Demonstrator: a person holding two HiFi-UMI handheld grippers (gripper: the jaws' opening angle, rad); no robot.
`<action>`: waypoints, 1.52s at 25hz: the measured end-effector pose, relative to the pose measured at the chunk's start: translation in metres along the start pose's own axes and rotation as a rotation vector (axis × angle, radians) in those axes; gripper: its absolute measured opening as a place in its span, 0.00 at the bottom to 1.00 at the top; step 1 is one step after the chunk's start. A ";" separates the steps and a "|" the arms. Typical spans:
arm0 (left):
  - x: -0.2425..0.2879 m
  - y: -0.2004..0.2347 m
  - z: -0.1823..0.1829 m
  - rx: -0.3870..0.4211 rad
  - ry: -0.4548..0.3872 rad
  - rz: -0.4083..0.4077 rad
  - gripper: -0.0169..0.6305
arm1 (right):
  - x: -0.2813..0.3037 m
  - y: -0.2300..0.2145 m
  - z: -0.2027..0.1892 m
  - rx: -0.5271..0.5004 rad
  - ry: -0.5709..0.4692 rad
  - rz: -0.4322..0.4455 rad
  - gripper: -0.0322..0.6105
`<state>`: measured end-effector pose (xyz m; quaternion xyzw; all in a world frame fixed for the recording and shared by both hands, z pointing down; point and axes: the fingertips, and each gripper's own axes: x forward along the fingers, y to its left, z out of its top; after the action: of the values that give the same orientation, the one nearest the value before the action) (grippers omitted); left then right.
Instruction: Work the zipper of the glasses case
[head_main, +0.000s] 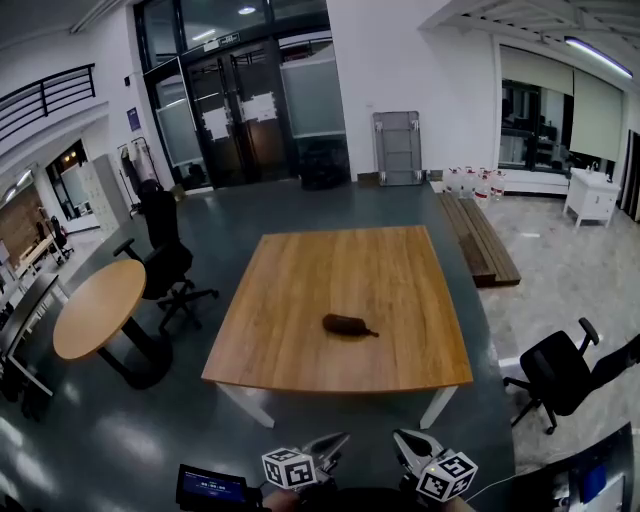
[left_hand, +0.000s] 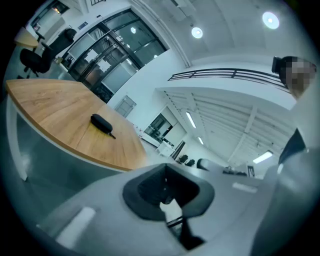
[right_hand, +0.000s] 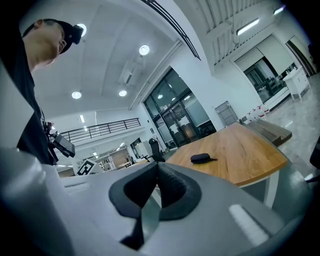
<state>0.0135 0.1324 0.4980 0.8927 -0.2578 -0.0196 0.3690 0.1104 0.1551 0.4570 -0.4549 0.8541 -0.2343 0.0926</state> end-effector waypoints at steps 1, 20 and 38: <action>0.001 0.000 0.001 0.010 -0.005 -0.004 0.02 | -0.001 -0.001 0.003 -0.006 -0.014 0.004 0.06; 0.007 0.045 0.062 -0.043 -0.001 0.037 0.02 | 0.078 -0.016 0.026 0.069 0.008 0.011 0.09; 0.048 0.178 0.189 -0.099 0.011 -0.049 0.02 | 0.264 -0.073 0.059 0.003 0.067 -0.103 0.19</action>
<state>-0.0665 -0.1188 0.4875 0.8795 -0.2325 -0.0367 0.4136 0.0359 -0.1149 0.4555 -0.4901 0.8318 -0.2552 0.0522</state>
